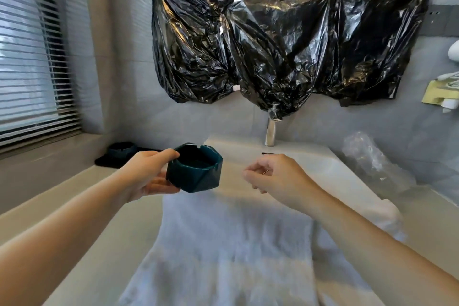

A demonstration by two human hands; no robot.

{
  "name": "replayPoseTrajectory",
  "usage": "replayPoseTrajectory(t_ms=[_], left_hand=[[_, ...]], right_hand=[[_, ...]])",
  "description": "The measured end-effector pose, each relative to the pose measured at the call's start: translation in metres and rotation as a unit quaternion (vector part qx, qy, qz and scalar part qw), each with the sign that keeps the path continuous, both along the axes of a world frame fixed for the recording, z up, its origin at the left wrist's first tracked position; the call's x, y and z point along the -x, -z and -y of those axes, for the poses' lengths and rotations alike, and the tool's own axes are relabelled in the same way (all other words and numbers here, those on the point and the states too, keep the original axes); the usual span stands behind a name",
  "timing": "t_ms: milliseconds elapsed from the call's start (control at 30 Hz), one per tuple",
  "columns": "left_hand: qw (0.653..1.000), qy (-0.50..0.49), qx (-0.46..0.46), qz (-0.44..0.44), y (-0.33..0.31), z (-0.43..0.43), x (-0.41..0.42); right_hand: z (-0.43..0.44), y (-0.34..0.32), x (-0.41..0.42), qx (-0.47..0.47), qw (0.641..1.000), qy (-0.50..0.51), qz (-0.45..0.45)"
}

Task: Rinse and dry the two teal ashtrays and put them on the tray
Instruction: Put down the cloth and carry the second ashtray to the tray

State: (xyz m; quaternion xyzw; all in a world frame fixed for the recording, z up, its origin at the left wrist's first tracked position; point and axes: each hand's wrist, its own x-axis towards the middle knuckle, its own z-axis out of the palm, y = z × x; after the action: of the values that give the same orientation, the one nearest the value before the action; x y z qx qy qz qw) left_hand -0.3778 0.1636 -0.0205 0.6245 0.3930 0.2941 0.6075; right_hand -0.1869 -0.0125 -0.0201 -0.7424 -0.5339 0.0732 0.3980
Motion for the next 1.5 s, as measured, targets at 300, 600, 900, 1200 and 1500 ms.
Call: replayPoseTrajectory(t_ms=[300,600,900,1200,1500], left_hand=[[0.989,-0.127,0.057,0.054,0.032,-0.108,0.047],[0.973,-0.22,0.051,0.044,0.075,-0.214,0.04],[0.97,-0.24,0.035,0.016,0.084,-0.305,-0.014],[0.969,-0.232,0.08,0.028,0.112,-0.373,-0.064],[0.965,-0.247,0.082,0.008,0.137,-0.393,-0.07]], right_hand=[[-0.12,0.01,0.033,0.002,0.991,-0.103,0.08],[-0.24,0.026,0.014,0.013,0.986,-0.123,0.112],[-0.321,0.031,-0.026,0.046,0.98,-0.117,0.154],[-0.333,0.043,-0.047,0.036,0.982,-0.087,0.162],[-0.326,0.047,-0.047,0.035,0.984,-0.081,0.154]])
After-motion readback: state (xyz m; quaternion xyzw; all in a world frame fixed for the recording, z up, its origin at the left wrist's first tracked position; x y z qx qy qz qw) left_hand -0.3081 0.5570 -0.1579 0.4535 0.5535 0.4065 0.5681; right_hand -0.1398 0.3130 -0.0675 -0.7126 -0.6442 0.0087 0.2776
